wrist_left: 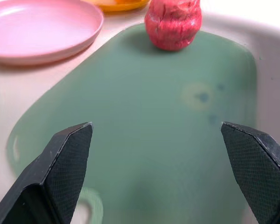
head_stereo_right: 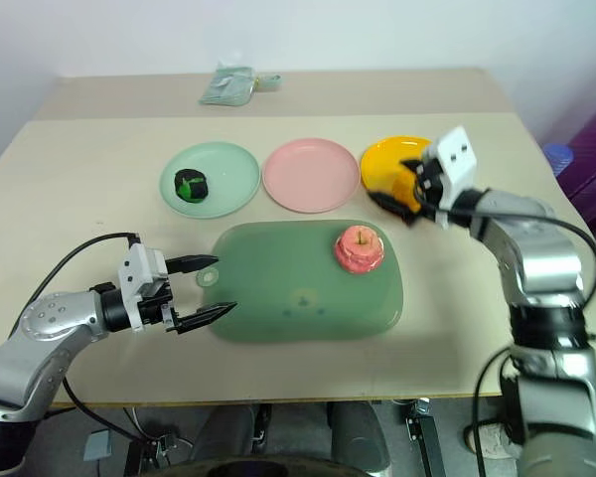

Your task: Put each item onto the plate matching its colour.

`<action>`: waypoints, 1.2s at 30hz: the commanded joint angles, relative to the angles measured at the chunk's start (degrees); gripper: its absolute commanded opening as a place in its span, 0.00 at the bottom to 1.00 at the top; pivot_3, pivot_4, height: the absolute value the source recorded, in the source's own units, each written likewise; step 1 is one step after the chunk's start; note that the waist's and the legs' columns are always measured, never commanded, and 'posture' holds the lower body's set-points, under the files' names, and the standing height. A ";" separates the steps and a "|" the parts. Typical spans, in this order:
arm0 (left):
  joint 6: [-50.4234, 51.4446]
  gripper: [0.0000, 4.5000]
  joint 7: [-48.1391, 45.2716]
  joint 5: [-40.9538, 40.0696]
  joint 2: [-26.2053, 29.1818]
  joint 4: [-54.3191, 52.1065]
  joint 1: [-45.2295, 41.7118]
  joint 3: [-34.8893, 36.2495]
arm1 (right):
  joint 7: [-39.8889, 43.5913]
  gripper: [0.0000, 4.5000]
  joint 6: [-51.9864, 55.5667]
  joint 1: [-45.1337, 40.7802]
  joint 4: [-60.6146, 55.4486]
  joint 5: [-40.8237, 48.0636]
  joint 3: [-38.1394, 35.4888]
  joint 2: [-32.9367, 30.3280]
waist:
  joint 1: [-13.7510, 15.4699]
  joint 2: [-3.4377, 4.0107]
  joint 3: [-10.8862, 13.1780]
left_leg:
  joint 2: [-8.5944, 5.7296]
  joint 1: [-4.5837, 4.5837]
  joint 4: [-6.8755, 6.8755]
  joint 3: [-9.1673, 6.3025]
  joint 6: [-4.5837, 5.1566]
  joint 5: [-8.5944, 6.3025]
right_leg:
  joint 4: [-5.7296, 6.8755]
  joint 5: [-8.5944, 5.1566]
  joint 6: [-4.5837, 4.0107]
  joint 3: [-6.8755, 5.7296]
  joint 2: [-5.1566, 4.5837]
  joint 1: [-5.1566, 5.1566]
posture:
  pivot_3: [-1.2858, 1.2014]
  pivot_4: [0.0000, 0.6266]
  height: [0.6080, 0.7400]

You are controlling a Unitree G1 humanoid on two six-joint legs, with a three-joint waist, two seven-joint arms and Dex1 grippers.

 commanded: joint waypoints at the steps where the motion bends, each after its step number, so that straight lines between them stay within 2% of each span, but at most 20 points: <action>1: -0.59 1.00 -0.89 -0.83 0.35 -0.37 -2.15 0.39 | 3.54 0.99 0.26 5.51 -7.48 0.27 2.29 -3.06 | -0.20 0.00 0.00 | 0.01 0.06 0.00 0.03 0.00 0.00 | 0.00 0.00 0.00 0.01 0.00 0.03 | 0.52 0.24 1.00; 5: -0.62 1.00 -1.34 -0.79 0.12 0.93 -3.54 0.50 | 2.22 0.99 -1.02 7.28 -7.27 -2.44 6.21 -1.85 | -1.05 0.03 -0.03 | 0.01 0.45 0.02 0.10 0.00 0.00 | 0.07 0.03 -0.06 0.05 0.20 0.31 | 0.52 0.24 1.00; 8: -0.91 1.00 -1.20 -0.66 0.34 1.83 -3.16 1.84 | -1.37 0.79 -1.25 5.13 -4.86 -4.79 8.20 0.69 | -1.51 -0.03 -0.04 | 0.03 0.50 -0.02 0.06 0.00 0.00 | 0.07 0.02 -0.08 0.04 0.24 0.35 | 0.52 0.24 1.00; 11: -1.22 1.00 -0.96 -1.22 0.74 2.05 -0.89 4.54 | -2.06 0.48 0.36 3.46 -6.62 -1.98 6.59 2.80 | -1.62 0.00 -0.02 | 0.03 0.34 -0.02 0.03 0.00 0.00 | 0.07 0.01 -0.07 0.04 0.16 0.21 | 0.52 0.24 1.00; 21: -1.92 1.00 0.97 -1.28 -0.01 2.67 4.41 10.52 | -5.28 0.48 1.42 -4.83 -3.64 0.80 4.58 7.99 | -1.40 0.00 -0.02 | 0.07 0.14 -0.02 0.02 0.00 0.00 | 0.07 0.02 -0.06 0.03 0.08 0.00 | 0.52 0.24 1.00; 24: -1.80 1.00 1.51 -1.29 -0.12 2.80 4.96 11.13 | -5.90 0.68 3.62 -7.18 -3.13 2.04 5.45 10.08 | -1.37 0.00 -0.02 | 0.06 0.14 -0.02 0.03 0.00 0.00 | 0.06 0.02 -0.06 0.03 0.05 0.01 | 0.52 0.24 1.00; 27: -1.52 1.00 2.37 -1.26 -0.27 2.91 4.86 11.29 | -7.26 0.99 5.29 -8.12 -4.24 1.93 7.61 12.40 | -1.46 0.00 -0.02 | 0.06 0.14 -0.03 0.02 -0.01 0.00 | 0.07 0.02 -0.06 0.02 0.06 0.00 | 0.52 0.24 1.00; 32: -1.35 1.00 3.07 -1.52 -0.21 3.26 4.70 11.59 | -10.90 0.99 5.90 -8.29 -7.06 -0.43 12.84 17.13 | -1.76 0.02 -0.01 | 0.07 0.12 -0.07 0.02 -0.01 0.00 | 0.09 0.02 -0.06 0.03 0.07 -0.07 | 0.52 0.24 1.00; 36: -0.93 1.00 3.49 -1.90 -0.06 3.15 4.40 11.51 | -12.50 0.99 3.95 -9.42 -4.37 -4.30 17.24 19.50 | -1.73 0.00 -0.02 | 0.05 0.12 -0.06 0.02 -0.01 0.00 | 0.09 0.02 -0.06 0.02 0.04 -0.07 | 0.52 0.24 1.00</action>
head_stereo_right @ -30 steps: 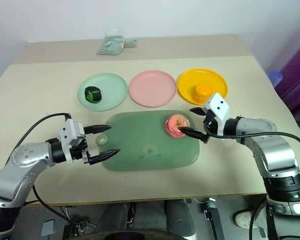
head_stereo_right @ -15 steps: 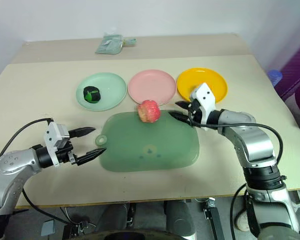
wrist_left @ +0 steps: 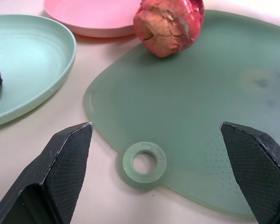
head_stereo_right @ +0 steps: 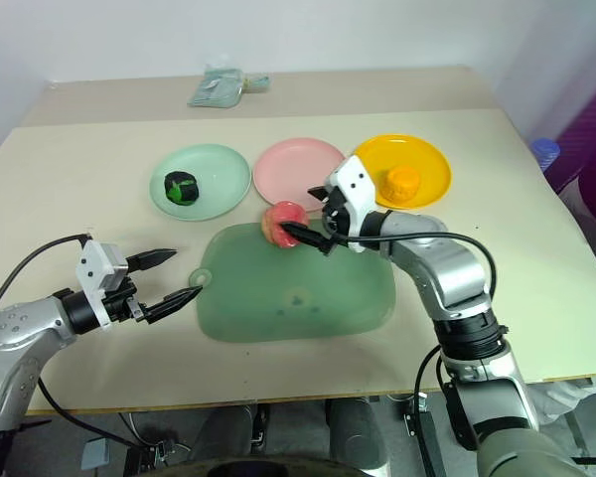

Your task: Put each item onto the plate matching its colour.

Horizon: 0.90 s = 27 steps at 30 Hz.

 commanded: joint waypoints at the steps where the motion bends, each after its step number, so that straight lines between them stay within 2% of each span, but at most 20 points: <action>1: 0.20 1.00 0.39 -1.28 0.14 -0.82 -0.50 1.84 | -1.38 0.99 -2.20 -2.36 1.09 -2.97 2.31 1.76 | -0.03 0.00 0.00 | 0.00 0.00 0.00 0.00 0.00 0.00 | 0.00 0.00 0.00 0.00 0.00 0.00 | 0.52 0.24 1.00; 11: 2.17 1.00 1.87 -2.40 0.45 -3.14 -0.60 2.05 | -3.19 0.99 -4.29 -4.85 10.24 -7.71 4.44 6.19 | -0.13 0.00 0.00 | -0.01 0.00 -0.01 0.01 0.00 0.00 | 0.01 0.00 0.00 0.00 0.00 -0.02 | 0.52 0.24 1.00; 16: 2.56 1.00 2.33 -2.58 0.25 -3.75 -0.58 1.85 | -3.06 0.70 -4.30 -5.14 8.28 -7.23 2.84 6.31 | -0.14 0.00 0.00 | -0.01 0.00 -0.02 0.00 0.00 0.00 | 0.01 0.00 0.00 -0.01 0.00 -0.02 | 0.52 0.24 1.00; 21: 1.29 1.00 4.22 -2.06 -0.90 -3.40 -0.32 2.70 | -7.09 0.70 -3.62 -9.26 10.16 -6.03 -2.50 8.28 | -0.17 0.02 0.01 | -0.01 0.00 -0.02 0.01 0.00 0.00 | 0.01 0.00 0.00 0.00 0.00 -0.04 | 0.52 0.24 1.00; 27: -1.12 1.00 6.18 -0.70 -2.59 -2.56 0.08 3.22 | -13.64 0.70 -4.52 -17.00 23.95 -7.09 -8.06 12.44 | -0.26 0.02 0.01 | -0.01 0.00 -0.04 0.01 -0.01 0.00 | 0.04 0.00 -0.01 0.00 0.02 -0.07 | 0.52 0.24 1.00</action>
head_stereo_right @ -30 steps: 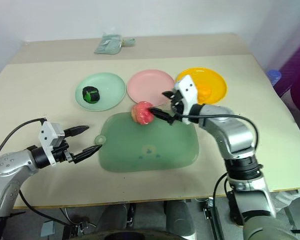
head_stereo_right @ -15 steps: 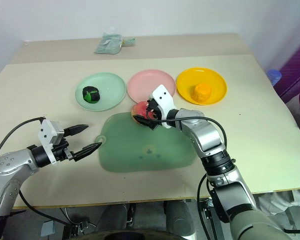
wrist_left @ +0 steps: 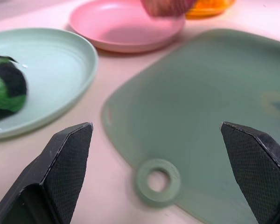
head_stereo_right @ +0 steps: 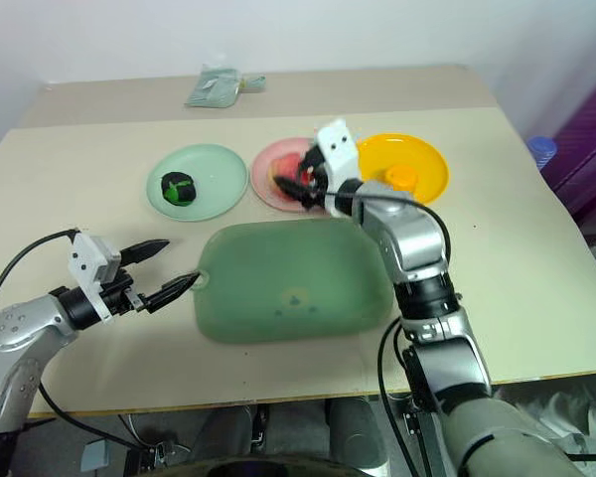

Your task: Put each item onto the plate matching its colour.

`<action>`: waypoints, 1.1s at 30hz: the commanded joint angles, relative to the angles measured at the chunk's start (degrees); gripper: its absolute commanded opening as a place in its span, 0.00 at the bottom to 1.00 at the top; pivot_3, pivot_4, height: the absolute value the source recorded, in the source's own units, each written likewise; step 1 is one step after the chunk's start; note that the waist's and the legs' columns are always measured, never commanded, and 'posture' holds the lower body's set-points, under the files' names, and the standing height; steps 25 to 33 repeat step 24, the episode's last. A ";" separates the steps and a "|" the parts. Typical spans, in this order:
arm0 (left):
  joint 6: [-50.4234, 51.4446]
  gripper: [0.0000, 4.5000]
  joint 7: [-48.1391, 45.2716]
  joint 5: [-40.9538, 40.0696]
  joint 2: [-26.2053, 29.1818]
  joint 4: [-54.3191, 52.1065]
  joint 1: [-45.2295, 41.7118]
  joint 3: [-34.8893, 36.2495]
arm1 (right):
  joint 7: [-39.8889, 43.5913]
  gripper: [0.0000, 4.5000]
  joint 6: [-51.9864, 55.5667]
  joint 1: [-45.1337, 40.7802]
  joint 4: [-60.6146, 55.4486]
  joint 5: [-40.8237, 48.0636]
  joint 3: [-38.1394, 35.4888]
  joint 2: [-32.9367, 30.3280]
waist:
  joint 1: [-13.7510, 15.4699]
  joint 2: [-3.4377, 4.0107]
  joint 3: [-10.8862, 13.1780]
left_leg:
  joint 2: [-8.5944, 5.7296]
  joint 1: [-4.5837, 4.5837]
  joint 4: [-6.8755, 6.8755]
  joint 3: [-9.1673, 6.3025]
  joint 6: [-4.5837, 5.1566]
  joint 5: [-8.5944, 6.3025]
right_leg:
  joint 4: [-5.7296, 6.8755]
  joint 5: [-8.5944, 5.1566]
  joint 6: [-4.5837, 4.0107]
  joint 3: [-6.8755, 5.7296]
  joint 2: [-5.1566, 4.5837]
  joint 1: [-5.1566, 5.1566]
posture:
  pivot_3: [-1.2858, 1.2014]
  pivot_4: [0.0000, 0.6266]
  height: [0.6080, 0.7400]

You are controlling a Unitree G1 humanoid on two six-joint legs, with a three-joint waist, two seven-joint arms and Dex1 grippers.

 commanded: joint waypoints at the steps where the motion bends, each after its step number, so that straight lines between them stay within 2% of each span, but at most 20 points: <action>1: -1.94 1.00 0.39 0.45 -0.33 -0.90 0.44 1.60 | -3.25 0.70 -3.00 -3.90 8.07 -0.73 -2.64 1.93 | -0.04 0.00 0.00 | 0.00 0.00 0.00 0.02 0.00 0.00 | 0.00 0.00 0.00 0.00 -0.01 0.00 | 0.52 0.24 1.00; 4: -2.29 1.00 0.96 0.84 -0.96 -1.35 0.81 0.81 | -3.30 0.70 -7.22 -6.15 15.67 -1.82 -3.09 2.40 | 0.02 0.01 0.00 | -0.03 -0.01 0.00 0.04 0.00 0.00 | 0.00 0.00 0.00 0.01 -0.03 -0.01 | 0.52 0.24 1.00; 5: -2.42 1.00 1.08 0.96 -1.22 -1.56 1.03 0.60 | -3.20 0.92 -8.57 -6.64 17.34 -1.91 -3.33 2.40 | 0.00 0.01 0.00 | -0.04 -0.02 0.00 0.04 0.00 0.00 | 0.00 0.00 0.00 0.01 -0.04 -0.01 | 0.52 0.24 1.00; 6: -2.49 1.00 1.16 0.98 -1.46 -1.78 1.23 0.51 | -3.08 1.00 -10.28 -6.91 18.38 -2.22 -3.35 2.22 | -0.02 0.01 0.01 | -0.04 -0.02 0.00 0.05 0.00 0.00 | -0.01 0.00 0.00 0.00 -0.04 -0.01 | 0.52 0.24 1.00; 9: -2.35 1.00 1.72 0.95 -2.23 -2.56 1.47 0.15 | -1.12 1.00 -14.78 -6.07 17.50 -3.18 -2.75 0.36 | -0.05 0.02 0.01 | -0.05 -0.03 -0.01 0.06 0.00 0.00 | 0.00 0.00 0.00 0.01 -0.03 -0.04 | 0.52 0.24 1.00; 13: -4.02 1.00 2.15 1.74 -2.56 -1.13 2.71 2.09 | 7.29 1.00 -18.36 2.23 6.64 -1.60 -4.00 -7.54 | 0.38 0.01 0.00 | -0.05 -0.06 -0.01 0.03 0.00 0.00 | -0.02 0.00 0.01 0.00 -0.07 -0.04 | 0.52 0.24 1.00; 17: -6.79 1.00 3.40 4.12 -1.67 3.20 3.24 5.22 | 16.35 1.00 -16.83 14.06 -0.56 4.31 -11.50 -18.34 | 1.07 -0.01 0.00 | -0.08 -0.06 -0.01 0.03 0.01 0.00 | -0.12 0.00 0.02 -0.04 -0.13 0.07 | 0.52 0.24 1.00; 22: -9.07 1.00 3.45 5.35 -0.70 8.45 4.58 9.67 | 23.27 1.00 -11.89 29.34 -5.38 10.41 -21.36 -29.56 | 1.54 0.02 0.01 | -0.07 -0.03 -0.01 0.08 0.02 -0.01 | -0.14 0.00 0.01 -0.02 -0.06 0.09 | 0.52 0.24 1.00; 24: -9.86 1.00 3.62 5.78 -0.79 9.57 5.01 10.35 | 24.68 1.00 -11.45 33.15 -6.24 10.75 -22.55 -31.79 | 1.31 0.02 0.01 | -0.06 0.04 0.00 0.16 0.02 -0.01 | -0.12 0.00 0.00 0.04 0.04 0.12 | 0.52 0.24 1.00; 33: -9.86 1.00 3.62 5.78 -0.79 9.57 5.01 10.35 | 24.68 1.00 -11.45 33.15 -6.24 10.75 -22.55 -31.79 | 1.31 0.02 0.01 | -0.06 0.04 0.00 0.16 0.02 -0.01 | -0.12 0.00 0.00 0.04 0.04 0.12 | 0.52 0.24 1.00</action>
